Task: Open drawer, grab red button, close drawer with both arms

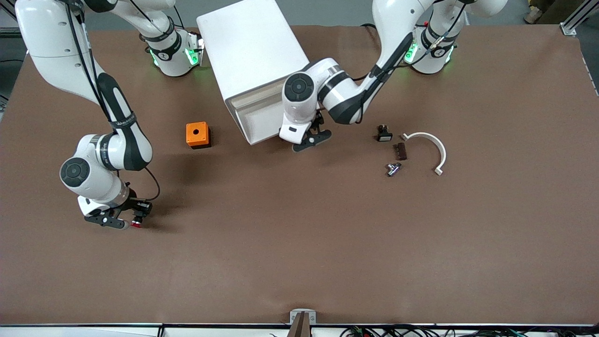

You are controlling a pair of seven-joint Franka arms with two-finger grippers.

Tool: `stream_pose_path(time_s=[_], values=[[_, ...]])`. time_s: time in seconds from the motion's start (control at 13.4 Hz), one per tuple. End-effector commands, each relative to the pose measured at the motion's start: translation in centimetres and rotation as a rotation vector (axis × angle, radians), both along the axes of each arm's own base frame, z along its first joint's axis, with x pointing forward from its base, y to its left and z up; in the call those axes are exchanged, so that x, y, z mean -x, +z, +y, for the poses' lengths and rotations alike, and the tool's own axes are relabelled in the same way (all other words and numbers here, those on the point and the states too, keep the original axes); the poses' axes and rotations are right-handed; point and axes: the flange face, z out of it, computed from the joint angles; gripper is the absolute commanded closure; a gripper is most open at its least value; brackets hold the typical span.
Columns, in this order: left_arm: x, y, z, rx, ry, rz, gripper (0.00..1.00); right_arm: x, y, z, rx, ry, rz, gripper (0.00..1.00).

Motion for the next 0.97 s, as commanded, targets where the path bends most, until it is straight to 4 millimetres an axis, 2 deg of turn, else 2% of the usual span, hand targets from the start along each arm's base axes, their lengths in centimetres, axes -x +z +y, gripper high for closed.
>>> stream_pose_path(time_s=[0.0,0.3,0.52,0.6,0.67,0.82,0.89], values=[[2.8,1.0,-1.3,0.001,0.019,-0.008,0.00,-0.1,0.2,0.2,-0.012,0.010,0.005,1.00],[6.5,1.3,-3.6,0.007,0.034,0.017,0.00,0.8,-0.3,0.8,-0.014,0.013,0.028,1.00],[7.6,1.3,-4.2,0.003,0.040,0.018,0.00,1.0,0.8,1.8,-0.016,0.025,0.045,1.00],[7.8,1.1,-4.3,-0.001,0.047,0.019,0.00,1.1,1.1,2.1,-0.016,0.028,0.059,0.55],[8.1,1.3,-4.4,0.000,0.046,0.018,0.00,1.0,1.6,2.3,-0.016,0.031,0.056,0.01],[6.5,2.0,-3.7,0.006,0.059,0.007,0.00,1.0,4.0,3.5,-0.016,0.049,0.082,0.00],[5.0,2.3,-3.0,0.007,0.073,-0.005,0.00,0.8,5.6,4.1,-0.019,0.058,0.093,0.00]])
